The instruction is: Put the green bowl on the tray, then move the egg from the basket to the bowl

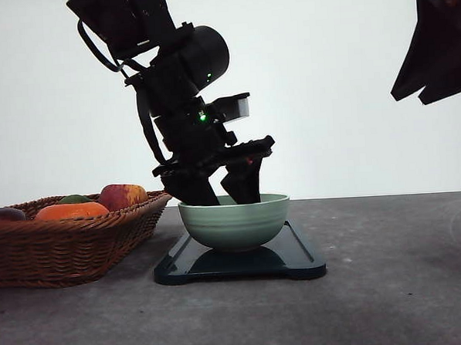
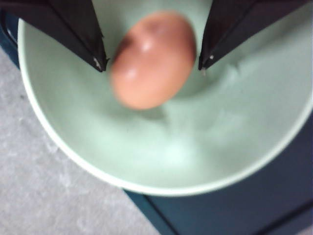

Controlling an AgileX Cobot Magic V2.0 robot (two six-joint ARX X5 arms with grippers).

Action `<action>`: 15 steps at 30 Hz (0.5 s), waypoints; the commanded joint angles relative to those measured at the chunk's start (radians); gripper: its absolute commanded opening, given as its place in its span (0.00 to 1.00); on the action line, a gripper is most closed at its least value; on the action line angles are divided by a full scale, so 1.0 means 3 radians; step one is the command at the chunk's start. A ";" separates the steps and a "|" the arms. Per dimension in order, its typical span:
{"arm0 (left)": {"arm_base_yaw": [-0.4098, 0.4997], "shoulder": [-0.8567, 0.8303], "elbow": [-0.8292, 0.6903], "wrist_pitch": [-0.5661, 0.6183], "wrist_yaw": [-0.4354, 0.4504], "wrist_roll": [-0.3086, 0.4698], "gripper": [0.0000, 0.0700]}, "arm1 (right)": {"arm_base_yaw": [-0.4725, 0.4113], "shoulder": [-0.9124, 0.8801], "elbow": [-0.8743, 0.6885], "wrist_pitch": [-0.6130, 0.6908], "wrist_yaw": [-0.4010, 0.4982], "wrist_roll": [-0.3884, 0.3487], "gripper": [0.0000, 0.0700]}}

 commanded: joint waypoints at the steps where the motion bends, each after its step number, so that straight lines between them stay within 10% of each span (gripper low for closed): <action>1: -0.0031 -0.0080 0.0085 -0.0014 0.0000 -0.0038 0.55 | 0.0018 0.0027 0.0009 -0.0001 0.0003 0.0009 0.34; 15: 0.0126 -0.1113 -0.0133 -0.0518 0.0015 -0.0251 0.55 | 0.0018 0.0027 0.0009 -0.0043 0.0003 0.0009 0.34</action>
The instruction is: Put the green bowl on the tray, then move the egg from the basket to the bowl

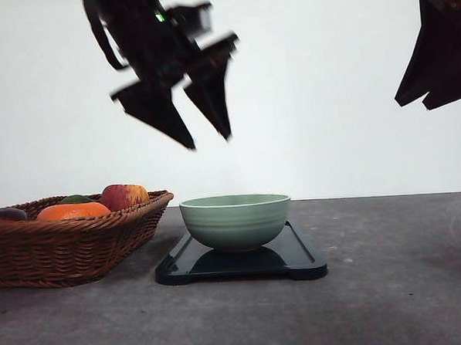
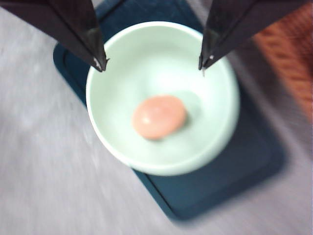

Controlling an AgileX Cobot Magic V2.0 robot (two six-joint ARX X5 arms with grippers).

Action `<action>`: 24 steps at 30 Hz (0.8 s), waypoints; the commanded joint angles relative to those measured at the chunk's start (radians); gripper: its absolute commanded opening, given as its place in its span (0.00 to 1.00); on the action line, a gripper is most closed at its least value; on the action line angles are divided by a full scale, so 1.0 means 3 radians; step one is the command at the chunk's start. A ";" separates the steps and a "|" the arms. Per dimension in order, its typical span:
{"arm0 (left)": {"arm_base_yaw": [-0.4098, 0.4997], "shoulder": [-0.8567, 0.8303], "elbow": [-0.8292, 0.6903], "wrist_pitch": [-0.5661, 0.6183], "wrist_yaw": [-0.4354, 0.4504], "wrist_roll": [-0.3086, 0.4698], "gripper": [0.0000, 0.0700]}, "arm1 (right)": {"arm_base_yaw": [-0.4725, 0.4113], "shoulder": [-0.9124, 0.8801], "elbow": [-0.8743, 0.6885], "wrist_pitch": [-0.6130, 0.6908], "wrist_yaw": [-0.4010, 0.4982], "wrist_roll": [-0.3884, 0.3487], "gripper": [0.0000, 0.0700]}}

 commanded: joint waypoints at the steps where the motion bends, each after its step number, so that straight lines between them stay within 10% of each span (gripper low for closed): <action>1: -0.0002 -0.0140 -0.0115 0.0080 0.0008 -0.0057 0.55 | 0.0018 0.0027 0.0009 0.0002 0.0003 0.0009 0.34; 9: 0.0215 -0.1260 -0.1339 0.0747 0.0005 -0.0191 0.55 | 0.0018 0.0027 0.0009 -0.0008 0.0003 0.0009 0.34; 24: 0.0625 -0.3057 -0.2570 0.0426 -0.0019 -0.0294 0.55 | 0.0018 0.0027 0.0009 -0.0007 0.0003 0.0009 0.34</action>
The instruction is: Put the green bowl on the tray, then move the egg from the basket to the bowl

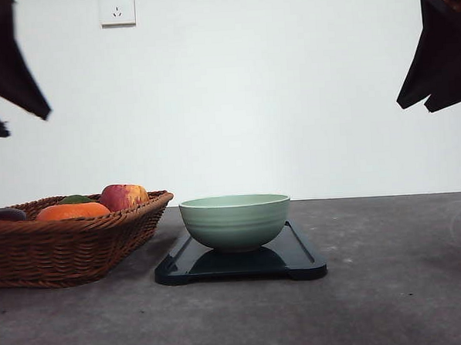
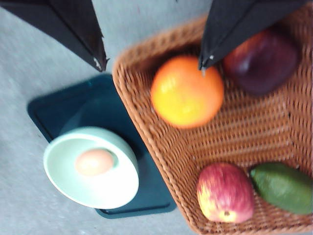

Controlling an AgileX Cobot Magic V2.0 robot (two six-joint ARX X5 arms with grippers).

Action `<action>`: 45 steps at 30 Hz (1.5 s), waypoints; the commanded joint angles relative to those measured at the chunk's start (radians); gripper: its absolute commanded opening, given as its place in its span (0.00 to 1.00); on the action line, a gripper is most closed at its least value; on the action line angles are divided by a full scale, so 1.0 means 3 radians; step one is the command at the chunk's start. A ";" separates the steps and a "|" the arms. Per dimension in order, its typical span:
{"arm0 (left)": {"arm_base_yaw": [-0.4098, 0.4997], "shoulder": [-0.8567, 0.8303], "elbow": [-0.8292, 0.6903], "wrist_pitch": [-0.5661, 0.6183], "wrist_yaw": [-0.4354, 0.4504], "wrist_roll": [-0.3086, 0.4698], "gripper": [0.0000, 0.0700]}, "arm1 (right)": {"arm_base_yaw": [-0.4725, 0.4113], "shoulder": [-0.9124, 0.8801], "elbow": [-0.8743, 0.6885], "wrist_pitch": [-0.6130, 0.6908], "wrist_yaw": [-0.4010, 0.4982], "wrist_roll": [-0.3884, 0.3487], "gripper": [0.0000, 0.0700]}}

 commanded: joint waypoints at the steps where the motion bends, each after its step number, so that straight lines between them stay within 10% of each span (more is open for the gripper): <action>1: -0.0004 -0.0077 0.0006 -0.0017 0.0001 -0.0020 0.55 | 0.0018 0.0027 0.0009 0.0019 -0.0001 0.0009 0.34; 6: -0.0004 -0.0279 0.0005 -0.0259 0.0004 -0.0006 0.50 | 0.0018 0.0024 0.0009 -0.0010 -0.0110 0.0008 0.31; 8: -0.0004 -0.0318 0.0005 -0.0324 0.0004 0.0059 0.05 | 0.0018 0.0025 0.0009 0.0014 -0.0092 0.0007 0.01; 29: 0.0151 -0.0566 -0.0064 -0.0336 0.0003 0.0398 0.03 | 0.0018 0.0011 0.0013 0.0163 -0.0084 0.0006 0.02; 45: 0.1148 -0.2201 -0.1821 0.0929 0.0003 0.0342 0.03 | 0.0018 0.0011 0.0013 0.0163 -0.0084 0.0006 0.02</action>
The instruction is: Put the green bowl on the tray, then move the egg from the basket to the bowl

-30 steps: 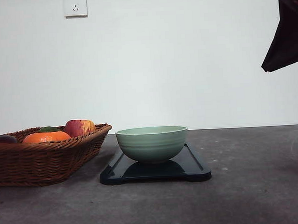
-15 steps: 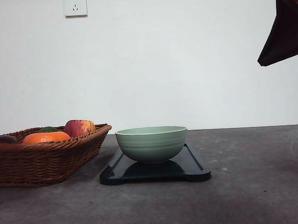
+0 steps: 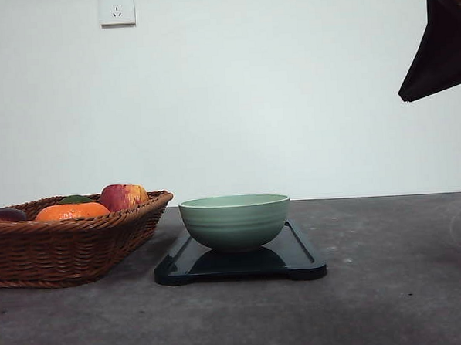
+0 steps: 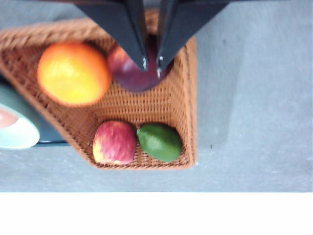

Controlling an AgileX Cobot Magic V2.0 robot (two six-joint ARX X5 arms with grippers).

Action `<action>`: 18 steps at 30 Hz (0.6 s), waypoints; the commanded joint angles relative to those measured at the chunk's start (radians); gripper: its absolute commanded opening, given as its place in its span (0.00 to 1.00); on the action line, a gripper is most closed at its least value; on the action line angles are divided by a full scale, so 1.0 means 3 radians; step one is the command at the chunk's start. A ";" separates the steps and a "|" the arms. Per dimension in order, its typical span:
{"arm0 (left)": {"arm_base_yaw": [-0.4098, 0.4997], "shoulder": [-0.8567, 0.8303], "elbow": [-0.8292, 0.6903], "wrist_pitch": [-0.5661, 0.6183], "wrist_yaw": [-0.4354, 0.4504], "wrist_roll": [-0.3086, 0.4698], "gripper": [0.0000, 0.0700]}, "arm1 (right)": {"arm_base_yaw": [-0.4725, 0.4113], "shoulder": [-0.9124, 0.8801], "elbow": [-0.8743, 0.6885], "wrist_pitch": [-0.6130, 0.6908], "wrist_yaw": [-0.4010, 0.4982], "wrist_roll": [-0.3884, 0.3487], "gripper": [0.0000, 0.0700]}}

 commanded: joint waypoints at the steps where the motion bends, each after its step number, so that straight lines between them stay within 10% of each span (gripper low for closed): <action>1: 0.0019 -0.0116 -0.0117 0.0052 0.0001 -0.0002 0.03 | 0.0018 0.0013 0.0013 0.0031 0.0003 0.0006 0.02; 18: 0.0063 -0.0305 -0.0270 0.0207 -0.0023 0.0090 0.03 | 0.0018 0.0004 0.0014 0.0069 0.0003 0.0006 0.02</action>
